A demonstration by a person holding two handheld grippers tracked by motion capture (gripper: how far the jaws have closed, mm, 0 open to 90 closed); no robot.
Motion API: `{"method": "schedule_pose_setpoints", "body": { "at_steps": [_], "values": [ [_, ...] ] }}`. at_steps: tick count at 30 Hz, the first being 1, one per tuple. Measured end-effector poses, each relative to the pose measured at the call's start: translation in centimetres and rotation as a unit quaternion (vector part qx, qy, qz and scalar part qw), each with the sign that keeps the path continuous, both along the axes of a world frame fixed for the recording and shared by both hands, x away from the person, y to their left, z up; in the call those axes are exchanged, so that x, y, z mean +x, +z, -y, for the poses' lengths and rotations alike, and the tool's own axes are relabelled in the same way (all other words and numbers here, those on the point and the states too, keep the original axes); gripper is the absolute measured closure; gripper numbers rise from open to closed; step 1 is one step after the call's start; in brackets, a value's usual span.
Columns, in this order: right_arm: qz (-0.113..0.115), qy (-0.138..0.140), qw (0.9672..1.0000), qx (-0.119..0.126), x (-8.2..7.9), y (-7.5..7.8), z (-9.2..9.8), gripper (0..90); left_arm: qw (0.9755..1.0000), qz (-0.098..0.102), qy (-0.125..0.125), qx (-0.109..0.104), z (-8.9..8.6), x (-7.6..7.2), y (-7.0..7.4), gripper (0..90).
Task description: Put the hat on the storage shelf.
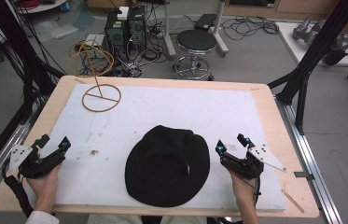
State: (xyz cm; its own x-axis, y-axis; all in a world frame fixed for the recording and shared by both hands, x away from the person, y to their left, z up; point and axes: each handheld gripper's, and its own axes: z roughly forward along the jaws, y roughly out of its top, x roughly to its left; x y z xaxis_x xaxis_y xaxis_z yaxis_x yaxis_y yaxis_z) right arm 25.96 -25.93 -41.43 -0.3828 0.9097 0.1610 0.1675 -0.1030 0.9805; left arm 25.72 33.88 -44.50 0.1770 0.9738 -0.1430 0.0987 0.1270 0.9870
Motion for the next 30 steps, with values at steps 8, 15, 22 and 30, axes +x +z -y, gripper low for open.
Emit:
{"method": "schedule_pose_setpoints", "body": {
  "at_steps": [8, 15, 22, 30],
  "values": [
    [0.001, 0.048, 0.9989, 0.003, 0.0, 1.0, -0.7, 15.7, 1.0000, 0.000, 0.001, 0.002, -0.1, 0.0, 0.0, 22.2],
    [-0.002, 0.074, 0.9973, 0.003, 0.0, 1.4, -1.8, 14.1, 1.0000, 0.000, 0.001, 0.001, -0.1, 0.0, 0.0, 22.2],
    [0.000, 0.094, 0.9955, 0.006, -0.1, 1.8, -2.7, 13.1, 1.0000, 0.000, 0.001, -0.002, -0.1, 0.1, 0.0, 22.2],
    [0.000, 0.125, 0.9922, -0.003, -0.2, 2.1, -3.7, 12.7, 1.0000, 0.002, 0.000, -0.002, -0.2, 0.0, 0.0, 22.2]
  ]
}}
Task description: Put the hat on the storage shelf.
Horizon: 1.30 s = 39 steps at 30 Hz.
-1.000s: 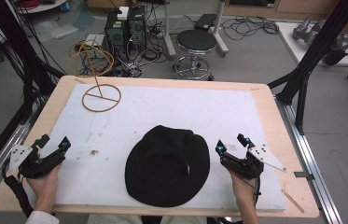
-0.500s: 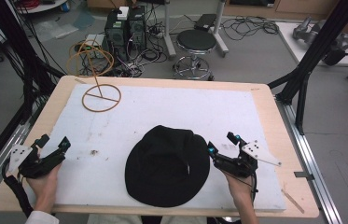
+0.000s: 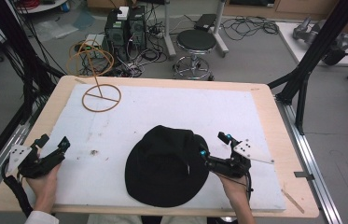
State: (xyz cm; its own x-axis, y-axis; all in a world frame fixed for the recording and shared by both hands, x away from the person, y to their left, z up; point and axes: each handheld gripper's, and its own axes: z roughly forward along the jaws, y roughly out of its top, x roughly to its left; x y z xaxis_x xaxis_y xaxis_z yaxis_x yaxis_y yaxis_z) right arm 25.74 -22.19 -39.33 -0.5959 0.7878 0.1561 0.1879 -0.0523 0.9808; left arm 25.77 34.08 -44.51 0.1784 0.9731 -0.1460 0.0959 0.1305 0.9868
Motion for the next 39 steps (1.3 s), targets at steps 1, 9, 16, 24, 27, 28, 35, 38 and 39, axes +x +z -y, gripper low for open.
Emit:
{"method": "schedule_pose_setpoints", "body": {
  "at_steps": [1, 9, 16, 24, 27, 28, 35, 38, 39],
  "values": [
    [0.000, 0.005, 1.0000, 0.000, 0.0, 0.0, -0.1, 12.7, 1.0000, 0.000, 0.000, -0.001, 0.0, 0.0, 0.0, 22.2],
    [0.007, 0.046, 0.9988, -0.014, -0.3, 0.3, -1.3, 12.6, 1.0000, 0.001, 0.002, -0.003, -0.1, 0.0, 0.0, 22.2],
    [0.005, 0.092, 0.9955, -0.025, -0.4, 0.5, -2.3, 12.6, 1.0000, 0.001, 0.002, -0.004, -0.1, 0.0, 0.0, 22.2],
    [0.002, 0.136, 0.9897, -0.046, -0.6, 0.3, -3.6, 12.6, 1.0000, 0.000, 0.001, -0.004, -0.1, 0.0, -0.1, 22.2],
    [-0.002, 0.139, 0.9889, -0.051, -0.6, 0.2, -3.8, 12.5, 1.0000, -0.001, 0.001, -0.004, -0.1, 0.1, -0.1, 22.2],
    [-0.003, 0.140, 0.9887, -0.053, -0.6, 0.1, -3.9, 12.5, 1.0000, -0.001, 0.000, -0.005, -0.1, 0.1, -0.1, 22.2],
    [-0.012, 0.148, 0.9864, -0.071, -0.5, -0.4, -4.4, 12.5, 1.0000, -0.002, 0.000, -0.008, -0.1, 0.1, -0.1, 22.2],
    [-0.022, 0.151, 0.9851, -0.080, -0.4, -0.7, -4.7, 12.5, 1.0000, -0.001, 0.000, -0.007, -0.1, 0.1, -0.1, 22.2],
    [-0.025, 0.152, 0.9848, -0.081, -0.4, -0.9, -4.8, 12.5, 1.0000, -0.002, 0.000, -0.006, -0.1, 0.1, -0.1, 22.2]
  ]
}}
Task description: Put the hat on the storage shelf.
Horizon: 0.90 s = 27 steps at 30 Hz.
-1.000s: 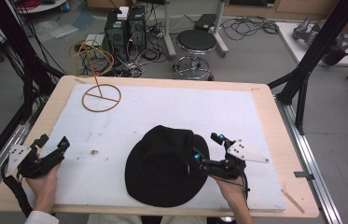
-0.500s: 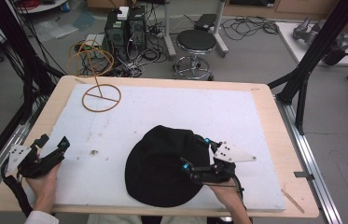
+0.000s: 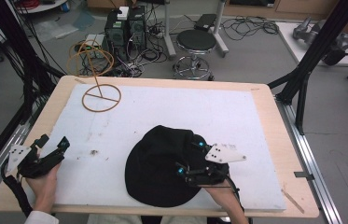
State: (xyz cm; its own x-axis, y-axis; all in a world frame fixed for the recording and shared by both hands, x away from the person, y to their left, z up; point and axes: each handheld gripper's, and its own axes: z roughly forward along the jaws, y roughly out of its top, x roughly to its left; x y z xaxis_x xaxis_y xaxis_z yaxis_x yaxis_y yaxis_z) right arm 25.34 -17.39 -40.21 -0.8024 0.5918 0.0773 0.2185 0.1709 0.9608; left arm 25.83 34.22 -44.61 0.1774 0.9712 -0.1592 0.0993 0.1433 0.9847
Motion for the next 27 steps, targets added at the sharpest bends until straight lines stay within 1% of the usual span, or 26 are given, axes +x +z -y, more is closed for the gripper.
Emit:
{"method": "schedule_pose_setpoints", "body": {
  "at_steps": [5, 8, 11, 14, 16, 18, 19, 21, 22, 23, 27],
  "values": [
    [-0.014, 0.002, 0.9998, -0.013, 0.2, -0.8, -0.5, 12.4, 1.0000, -0.002, -0.001, -0.002, 0.0, 0.0, 0.0, 22.2],
    [-0.017, 0.005, 0.9997, -0.018, 0.2, -1.2, -0.8, 12.3, 1.0000, -0.001, 0.000, -0.002, 0.0, 0.0, 0.0, 22.2],
    [-0.022, -0.001, 0.9994, -0.026, 0.3, -1.4, -1.3, 12.4, 1.0000, -0.001, -0.001, -0.002, 0.0, 0.0, 0.0, 22.2],
    [-0.029, -0.002, 0.9994, -0.021, 0.4, -1.8, -1.5, 12.5, 1.0000, -0.001, -0.002, -0.002, 0.0, 0.0, 0.0, 22.2],
    [-0.029, -0.002, 0.9994, -0.018, 0.4, -2.0, -1.6, 13.0, 1.0000, -0.001, -0.002, -0.002, 0.0, 0.0, 0.0, 22.2],
    [-0.028, -0.006, 0.9994, -0.018, 0.4, -2.1, -1.7, 16.8, 1.0000, -0.002, -0.002, -0.002, 0.0, 0.0, 0.0, 22.2],
    [-0.024, -0.014, 0.9995, -0.018, 0.4, -2.1, -1.7, 20.2, 1.0000, -0.002, -0.002, -0.002, 0.0, 0.0, 0.0, 22.2],
    [-0.021, -0.022, 0.9995, -0.011, 0.4, -2.2, -1.6, 25.1, 1.0000, -0.001, -0.002, -0.003, 0.0, 0.0, 0.0, 22.2],
    [-0.021, -0.022, 0.9995, -0.011, 0.4, -2.2, -1.6, 25.1, 1.0000, -0.001, -0.002, -0.003, 0.0, 0.0, 0.0, 22.2],
    [-0.020, -0.028, 0.9994, 0.002, 0.3, -2.3, -1.5, 30.2, 1.0000, -0.001, -0.001, -0.002, 0.0, 0.0, 0.0, 22.2],
    [-0.013, -0.028, 0.9995, -0.001, 0.3, -2.3, -1.6, 34.0, 1.0000, 0.000, -0.002, -0.002, 0.1, 0.0, 0.0, 22.2]
  ]
}}
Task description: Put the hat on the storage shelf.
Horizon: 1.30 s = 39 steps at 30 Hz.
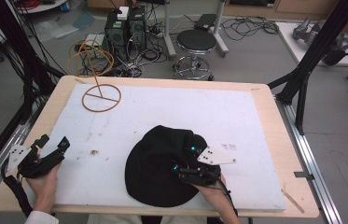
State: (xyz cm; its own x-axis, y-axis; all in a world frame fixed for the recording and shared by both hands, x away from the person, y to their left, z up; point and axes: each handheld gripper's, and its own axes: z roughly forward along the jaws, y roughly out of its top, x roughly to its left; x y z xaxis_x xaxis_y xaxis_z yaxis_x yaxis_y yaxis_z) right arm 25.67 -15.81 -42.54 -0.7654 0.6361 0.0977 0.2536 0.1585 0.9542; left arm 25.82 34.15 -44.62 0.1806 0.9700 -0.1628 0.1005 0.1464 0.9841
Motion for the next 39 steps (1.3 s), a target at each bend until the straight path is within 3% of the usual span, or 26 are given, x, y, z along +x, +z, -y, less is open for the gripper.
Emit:
{"method": "schedule_pose_setpoints", "body": {
  "at_steps": [7, 10, 14, 22, 39],
  "values": [
    [0.005, 0.002, 1.0000, 0.003, -0.1, 0.1, 0.0, 50.5, 1.0000, 0.000, 0.000, 0.000, 0.0, 0.0, 0.0, 22.3],
    [0.006, 0.011, 0.9999, 0.001, -0.2, 0.2, 0.0, 68.2, 1.0000, 0.000, 0.000, 0.000, 0.0, 0.0, 0.0, 22.3],
    [0.039, 0.003, 0.9991, -0.018, -0.8, 0.5, -0.4, 82.5, 1.0000, 0.000, -0.001, 0.002, 0.0, 0.0, 0.0, 22.2],
    [0.029, -0.005, 0.9995, -0.013, -0.9, 0.6, -0.4, 85.4, 1.0000, 0.000, 0.000, 0.000, -0.1, 0.0, 0.0, 22.2],
    [0.032, -0.014, 0.9994, -0.001, -1.0, 0.7, -0.3, 85.6, 1.0000, 0.001, -0.001, 0.001, 0.0, 0.0, 0.0, 22.2]
  ]
}}
